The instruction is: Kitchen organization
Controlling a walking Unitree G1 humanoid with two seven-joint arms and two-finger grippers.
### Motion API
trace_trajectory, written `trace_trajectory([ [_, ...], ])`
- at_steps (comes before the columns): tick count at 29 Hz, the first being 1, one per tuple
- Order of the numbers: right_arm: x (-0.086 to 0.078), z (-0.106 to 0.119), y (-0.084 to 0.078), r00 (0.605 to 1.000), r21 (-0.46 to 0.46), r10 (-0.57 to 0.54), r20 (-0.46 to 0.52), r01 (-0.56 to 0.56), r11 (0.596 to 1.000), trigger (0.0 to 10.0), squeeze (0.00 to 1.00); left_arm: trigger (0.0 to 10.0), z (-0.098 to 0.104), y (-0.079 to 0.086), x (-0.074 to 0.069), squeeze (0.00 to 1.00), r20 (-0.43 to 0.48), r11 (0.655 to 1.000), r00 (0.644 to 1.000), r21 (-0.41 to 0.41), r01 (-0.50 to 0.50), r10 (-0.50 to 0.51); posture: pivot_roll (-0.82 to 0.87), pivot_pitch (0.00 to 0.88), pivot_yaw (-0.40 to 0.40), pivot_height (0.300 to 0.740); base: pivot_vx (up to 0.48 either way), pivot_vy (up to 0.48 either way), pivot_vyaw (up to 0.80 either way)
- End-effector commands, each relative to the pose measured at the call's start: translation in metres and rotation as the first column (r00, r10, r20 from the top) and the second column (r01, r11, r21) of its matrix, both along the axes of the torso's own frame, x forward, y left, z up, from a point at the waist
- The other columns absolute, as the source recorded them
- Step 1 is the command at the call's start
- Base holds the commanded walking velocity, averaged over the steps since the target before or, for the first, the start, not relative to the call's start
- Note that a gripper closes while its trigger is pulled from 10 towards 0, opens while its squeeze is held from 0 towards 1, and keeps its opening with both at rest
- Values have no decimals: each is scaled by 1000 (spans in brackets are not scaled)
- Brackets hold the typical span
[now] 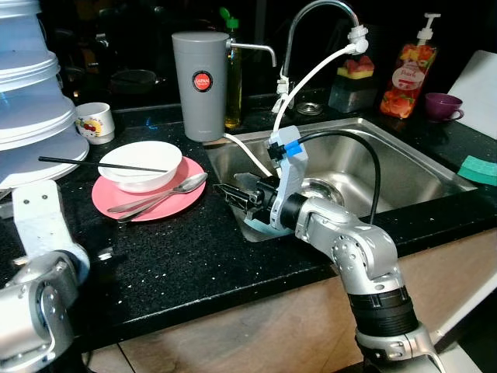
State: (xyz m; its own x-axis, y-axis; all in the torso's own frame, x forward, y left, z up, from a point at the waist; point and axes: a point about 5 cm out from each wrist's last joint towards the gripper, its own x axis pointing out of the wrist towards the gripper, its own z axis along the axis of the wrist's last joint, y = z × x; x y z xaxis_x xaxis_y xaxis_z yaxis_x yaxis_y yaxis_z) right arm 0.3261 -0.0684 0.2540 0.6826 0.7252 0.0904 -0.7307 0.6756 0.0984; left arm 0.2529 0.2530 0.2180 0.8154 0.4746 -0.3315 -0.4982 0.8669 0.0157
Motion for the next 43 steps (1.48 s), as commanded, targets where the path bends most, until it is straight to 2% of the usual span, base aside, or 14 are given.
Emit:
trace_trajectory([
  [1,-3,2,1,1000,12,18,0,-18,1000,10000,0,0,16,2,2,0,68,996,997,86,-31,25,7,27,17,740,0,0,0],
  [10,-3,3,1,1000,13,19,2,-19,1000,10000,0,0,51,3,7,0,224,979,974,197,-62,17,6,29,19,740,0,0,0],
  [14,-1,5,0,1000,24,23,0,-23,999,10000,0,0,77,-37,24,0,398,954,868,170,249,-297,9,32,8,740,0,0,0],
  [15,-1,5,0,1000,24,23,0,-23,999,10000,0,0,77,-37,24,0,398,954,868,170,249,-297,9,32,8,740,0,0,0],
  [16,-1,6,0,1000,26,22,0,-22,999,10000,0,0,83,-52,26,0,453,920,803,142,364,-388,8,35,7,740,0,0,0],
  [17,1,8,-1,1000,35,17,2,-17,999,10000,0,0,93,-73,26,0,537,837,674,119,534,-507,5,36,6,740,0,0,0],
  [21,4,16,-5,999,107,-32,14,30,994,10000,0,0,107,-96,19,0,589,641,430,204,740,-684,2,37,6,740,0,0,0],
  [23,8,24,-10,996,175,-89,19,84,981,10000,0,0,104,-98,18,0,555,528,346,205,824,-756,-2,38,10,740,0,0,0],
  [27,11,30,-16,989,248,-145,12,138,959,10000,0,0,96,-91,23,0,485,501,357,206,840,-798,-13,39,15,740,0,0,0],
  [28,13,33,-19,985,291,-173,6,164,943,10000,0,0,90,-85,27,0,433,518,390,228,825,-812,-19,40,18,740,0,0,0],
  [29,14,36,-24,979,350,-204,-5,193,917,10000,1000,0,85,-77,32,0,395,537,427,230,812,-814,-20,42,15,740,0,0,0],
  [34,16,38,-33,968,438,-248,-38,240,866,10000,1000,0,77,-67,40,0,351,547,460,207,811,-815,-22,41,10,740,0,0,0],
  [37,12,43,-36,965,521,-262,-11,229,822,10000,1000,0,72,-75,36,0,331,424,347,196,884,-877,-25,42,17,740,0,0,0],
  [43,5,40,-25,981,524,-194,2,164,836,10000,1000,0,74,-92,29,0,384,306,211,207,929,-899,-26,42,25,740,0,0,0],
])
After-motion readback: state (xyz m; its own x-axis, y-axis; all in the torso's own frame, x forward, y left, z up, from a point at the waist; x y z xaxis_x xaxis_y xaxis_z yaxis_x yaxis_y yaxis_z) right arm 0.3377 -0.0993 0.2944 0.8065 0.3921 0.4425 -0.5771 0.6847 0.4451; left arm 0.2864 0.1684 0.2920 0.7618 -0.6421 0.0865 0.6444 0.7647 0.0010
